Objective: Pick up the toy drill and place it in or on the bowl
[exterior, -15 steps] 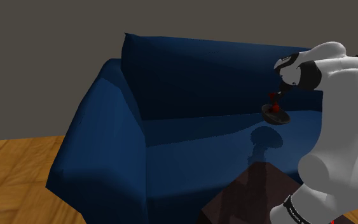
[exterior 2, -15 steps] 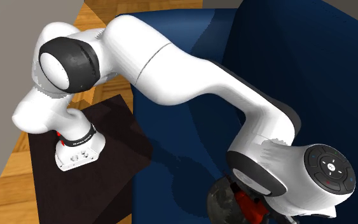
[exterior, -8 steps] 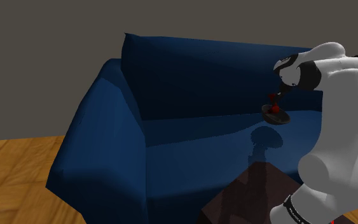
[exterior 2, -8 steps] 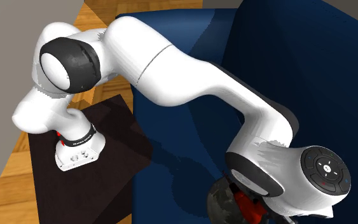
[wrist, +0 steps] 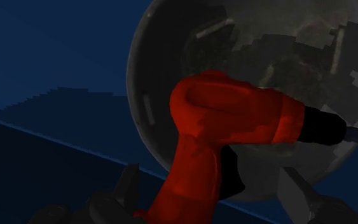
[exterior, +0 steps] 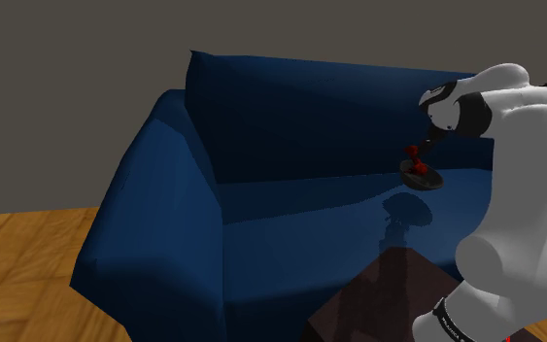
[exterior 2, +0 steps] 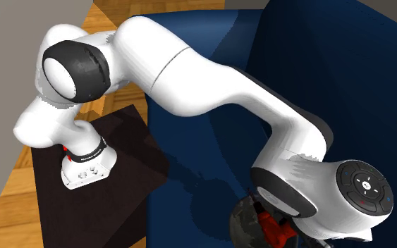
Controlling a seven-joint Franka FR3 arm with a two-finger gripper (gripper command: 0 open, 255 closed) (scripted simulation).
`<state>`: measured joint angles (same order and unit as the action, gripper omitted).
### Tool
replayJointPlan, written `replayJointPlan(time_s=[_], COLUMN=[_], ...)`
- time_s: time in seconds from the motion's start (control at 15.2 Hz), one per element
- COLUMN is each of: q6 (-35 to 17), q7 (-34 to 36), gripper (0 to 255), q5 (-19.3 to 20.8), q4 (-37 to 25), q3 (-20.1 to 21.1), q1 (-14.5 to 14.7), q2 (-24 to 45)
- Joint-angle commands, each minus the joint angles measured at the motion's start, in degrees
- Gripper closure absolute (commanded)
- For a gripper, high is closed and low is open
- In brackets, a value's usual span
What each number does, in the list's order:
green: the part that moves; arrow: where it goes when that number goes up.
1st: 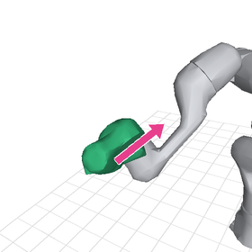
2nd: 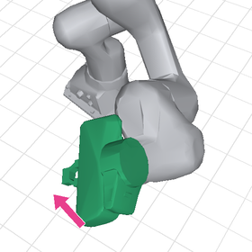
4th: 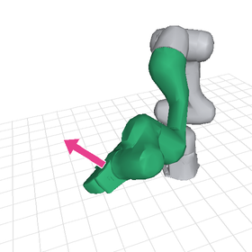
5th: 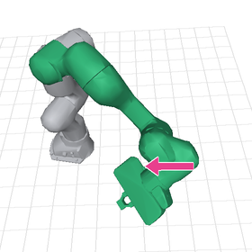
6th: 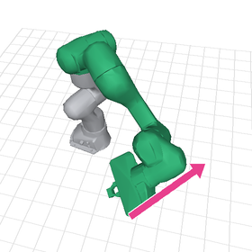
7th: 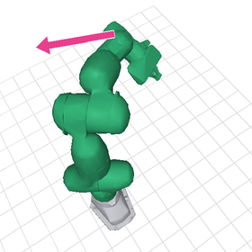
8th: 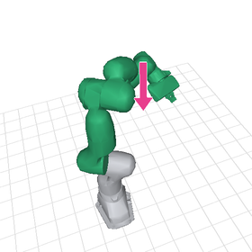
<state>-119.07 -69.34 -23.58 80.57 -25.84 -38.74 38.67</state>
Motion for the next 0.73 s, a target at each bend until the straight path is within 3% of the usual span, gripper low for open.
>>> replayJointPlan(time_s=[0.0, 0.13, 0.66], q6=[1.9, 4.3, 4.3], q7=[0.4, 0.8, 0.8], gripper=[0, 0, 0], q5=[0.7, 1.4, 1.4], q4=[-0.4, -1.5, -1.5], q3=[-0.5, -1.0, -1.0], q1=[0.2, 0.3, 0.2], q2=[-1.5, -3.0, -3.0])
